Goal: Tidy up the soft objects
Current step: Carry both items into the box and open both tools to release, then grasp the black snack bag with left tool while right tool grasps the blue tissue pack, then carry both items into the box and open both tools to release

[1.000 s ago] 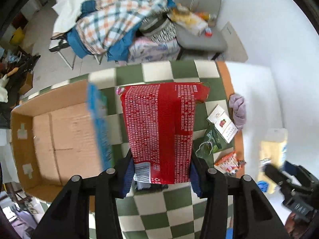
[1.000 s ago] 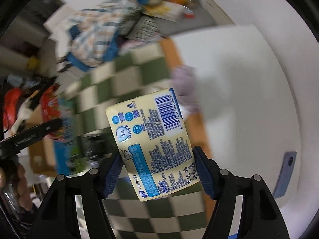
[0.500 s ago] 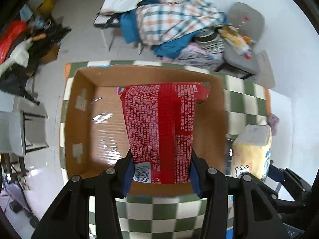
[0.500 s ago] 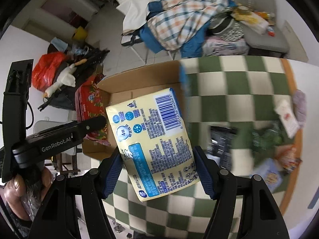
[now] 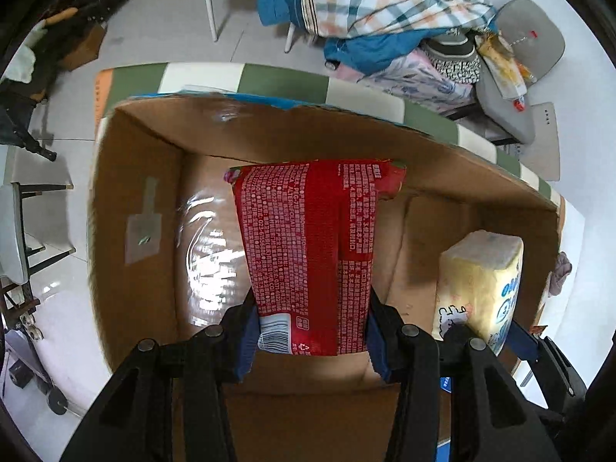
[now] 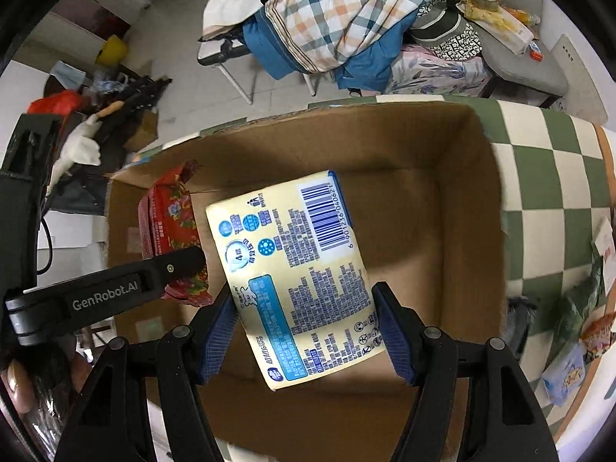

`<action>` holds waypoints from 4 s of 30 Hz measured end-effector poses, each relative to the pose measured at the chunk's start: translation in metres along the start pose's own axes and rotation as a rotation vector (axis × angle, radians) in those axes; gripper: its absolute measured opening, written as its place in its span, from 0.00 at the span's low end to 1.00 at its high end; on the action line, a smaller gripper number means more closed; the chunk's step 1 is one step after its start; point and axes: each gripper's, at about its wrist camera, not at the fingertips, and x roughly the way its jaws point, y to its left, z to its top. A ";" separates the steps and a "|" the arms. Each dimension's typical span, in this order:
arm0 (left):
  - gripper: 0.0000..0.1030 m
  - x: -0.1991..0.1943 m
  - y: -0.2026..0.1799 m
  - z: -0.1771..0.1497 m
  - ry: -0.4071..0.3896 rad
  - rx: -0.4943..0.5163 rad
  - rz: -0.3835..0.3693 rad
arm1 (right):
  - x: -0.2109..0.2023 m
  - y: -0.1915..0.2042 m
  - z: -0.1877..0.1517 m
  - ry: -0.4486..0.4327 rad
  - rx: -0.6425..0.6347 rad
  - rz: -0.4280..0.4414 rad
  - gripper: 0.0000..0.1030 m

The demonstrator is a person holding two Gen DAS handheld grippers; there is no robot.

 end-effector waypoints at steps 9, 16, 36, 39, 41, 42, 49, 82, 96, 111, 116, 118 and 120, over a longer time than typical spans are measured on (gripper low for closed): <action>0.55 0.014 0.005 0.011 0.045 0.026 -0.016 | 0.035 0.008 0.016 0.013 0.002 -0.038 0.71; 0.87 -0.012 0.010 0.002 -0.037 0.075 0.053 | 0.032 0.005 0.014 0.011 -0.009 -0.061 0.87; 0.88 -0.074 0.024 -0.098 -0.253 0.069 0.150 | -0.037 0.015 -0.061 -0.080 -0.110 -0.183 1.00; 0.88 -0.088 0.024 -0.115 -0.291 0.071 0.156 | -0.050 0.020 -0.076 -0.093 -0.117 -0.161 1.00; 0.88 -0.096 0.023 -0.126 -0.310 0.075 0.160 | -0.061 0.022 -0.087 -0.107 -0.116 -0.141 1.00; 0.88 -0.099 0.022 -0.129 -0.316 0.073 0.158 | -0.066 0.023 -0.092 -0.114 -0.117 -0.133 1.00; 0.88 -0.123 0.006 -0.154 -0.359 0.067 0.121 | -0.097 0.015 -0.116 -0.141 -0.100 -0.055 1.00; 0.88 0.132 -0.337 -0.129 0.179 0.545 0.405 | -0.008 -0.341 -0.164 0.263 -0.118 -0.203 1.00; 0.64 0.181 -0.317 -0.124 0.298 0.458 0.333 | -0.004 -0.383 -0.160 0.243 -0.005 -0.212 0.82; 0.48 0.126 -0.329 -0.158 0.117 0.462 0.253 | -0.045 -0.384 -0.163 0.202 0.102 -0.188 0.40; 0.48 0.072 -0.323 -0.176 0.028 0.462 0.147 | -0.097 -0.381 -0.165 0.128 0.171 -0.113 0.39; 0.48 0.044 -0.315 -0.179 -0.015 0.454 0.100 | -0.116 -0.375 -0.164 0.098 0.182 -0.081 0.39; 0.48 0.014 -0.303 -0.185 -0.068 0.445 0.071 | -0.141 -0.365 -0.163 0.060 0.180 -0.050 0.39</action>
